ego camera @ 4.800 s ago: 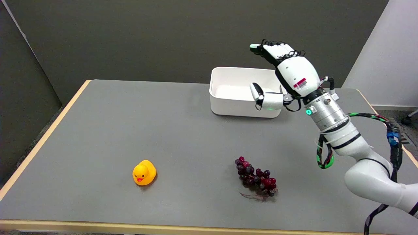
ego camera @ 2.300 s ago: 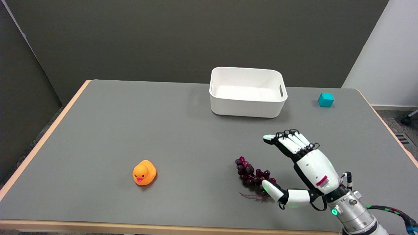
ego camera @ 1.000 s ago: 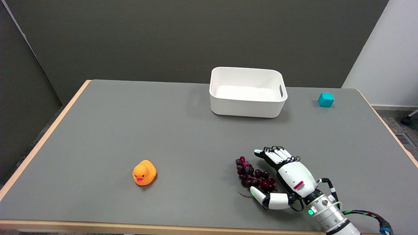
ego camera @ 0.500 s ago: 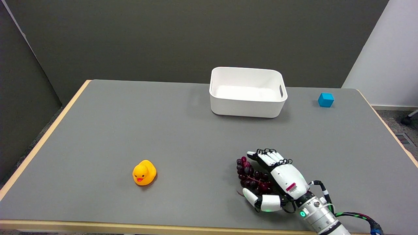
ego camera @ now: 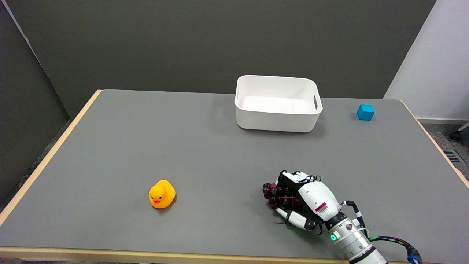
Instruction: Pick up the grape.
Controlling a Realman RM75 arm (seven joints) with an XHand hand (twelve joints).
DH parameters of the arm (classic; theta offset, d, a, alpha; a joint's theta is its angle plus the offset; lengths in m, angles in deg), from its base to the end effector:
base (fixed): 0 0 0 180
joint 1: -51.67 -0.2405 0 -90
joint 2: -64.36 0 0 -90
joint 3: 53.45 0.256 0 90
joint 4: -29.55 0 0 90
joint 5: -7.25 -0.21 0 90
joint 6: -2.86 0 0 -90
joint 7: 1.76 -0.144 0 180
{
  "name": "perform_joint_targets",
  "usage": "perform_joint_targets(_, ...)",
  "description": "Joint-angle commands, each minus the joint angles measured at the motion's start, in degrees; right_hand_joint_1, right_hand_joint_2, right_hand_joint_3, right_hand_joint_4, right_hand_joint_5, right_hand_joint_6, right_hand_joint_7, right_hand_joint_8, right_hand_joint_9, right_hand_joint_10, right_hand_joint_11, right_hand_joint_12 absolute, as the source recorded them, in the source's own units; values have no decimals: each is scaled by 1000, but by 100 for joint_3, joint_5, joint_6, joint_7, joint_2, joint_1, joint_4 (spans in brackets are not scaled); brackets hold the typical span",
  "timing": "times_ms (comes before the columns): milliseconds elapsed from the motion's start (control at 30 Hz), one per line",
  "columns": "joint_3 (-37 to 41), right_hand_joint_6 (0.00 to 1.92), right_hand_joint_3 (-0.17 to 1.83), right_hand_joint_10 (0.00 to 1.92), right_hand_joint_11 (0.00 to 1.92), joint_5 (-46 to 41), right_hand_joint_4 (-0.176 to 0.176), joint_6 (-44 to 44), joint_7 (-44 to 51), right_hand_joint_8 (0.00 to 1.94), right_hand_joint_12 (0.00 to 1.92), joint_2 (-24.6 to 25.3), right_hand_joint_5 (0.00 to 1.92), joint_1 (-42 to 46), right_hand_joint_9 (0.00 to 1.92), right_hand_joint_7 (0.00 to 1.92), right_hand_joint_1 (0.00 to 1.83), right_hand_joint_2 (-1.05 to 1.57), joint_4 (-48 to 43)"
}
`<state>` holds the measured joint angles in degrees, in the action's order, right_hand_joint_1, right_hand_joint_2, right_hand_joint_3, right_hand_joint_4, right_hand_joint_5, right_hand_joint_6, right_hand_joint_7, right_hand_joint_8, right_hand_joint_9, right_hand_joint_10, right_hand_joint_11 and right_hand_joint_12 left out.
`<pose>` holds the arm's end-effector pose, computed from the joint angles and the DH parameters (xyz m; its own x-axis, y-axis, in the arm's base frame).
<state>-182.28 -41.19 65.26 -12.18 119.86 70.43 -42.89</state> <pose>-0.3511 -0.1820 0.2988 0.8871 0.0357 0.4602 -0.4487 -0.1674 0.8779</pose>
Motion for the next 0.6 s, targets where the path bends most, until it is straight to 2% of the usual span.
perform_joint_targets(33, -45, 1628, -71, 1565, 321, 18, -176, 2, 30, 1600, 1921, 89, 408, -167, 657, 730, 1212, 1375, 92)
perform_joint_targets(67, -44, 1597, -76, 1682, 322, 18, -176, 10, 28, 1573, 1921, 89, 416, -168, 643, 722, 1302, 1354, 91)
perform_joint_targets(133, -26, 1618, -120, 1749, 341, 18, -176, 22, -18, 1574, 1921, 87, 402, -195, 633, 698, 1309, 1384, 78)
perform_joint_targets(267, 28, 1558, -87, 1710, 510, 18, -176, 131, -18, 1514, 1921, 28, 426, -343, 657, 737, 1319, 1349, -18)
perform_joint_targets(367, 105, 1528, -36, 1683, 535, 25, -176, 145, -3, 1491, 1921, -109, 442, -578, 679, 751, 1325, 1312, -186)
perform_joint_targets(433, 177, 1534, 185, 1640, 503, 42, -176, 145, 30, 1515, 1921, -199, 472, -766, 742, 794, 1217, 1215, -316)
perform_joint_targets(467, 260, 1524, 218, 1636, 503, 75, -176, 105, 30, 1515, 1921, -264, 480, -914, 750, 801, 1208, 1198, -391)
perform_joint_targets(500, 306, 1487, 76, 1670, 541, 90, -176, 89, 30, 1487, 1921, -287, 469, -983, 703, 775, 1299, 1254, -437)
perform_joint_targets(533, 371, 1469, 38, 1684, 556, 98, -176, 32, 30, 1475, 1921, -327, 469, -1127, 689, 767, 1332, 1267, -542)
perform_joint_targets(600, 633, 1458, 65, 1689, 562, 109, -176, -214, 30, 1473, 1921, -359, 476, -1322, 692, 770, 1332, 1251, -731)
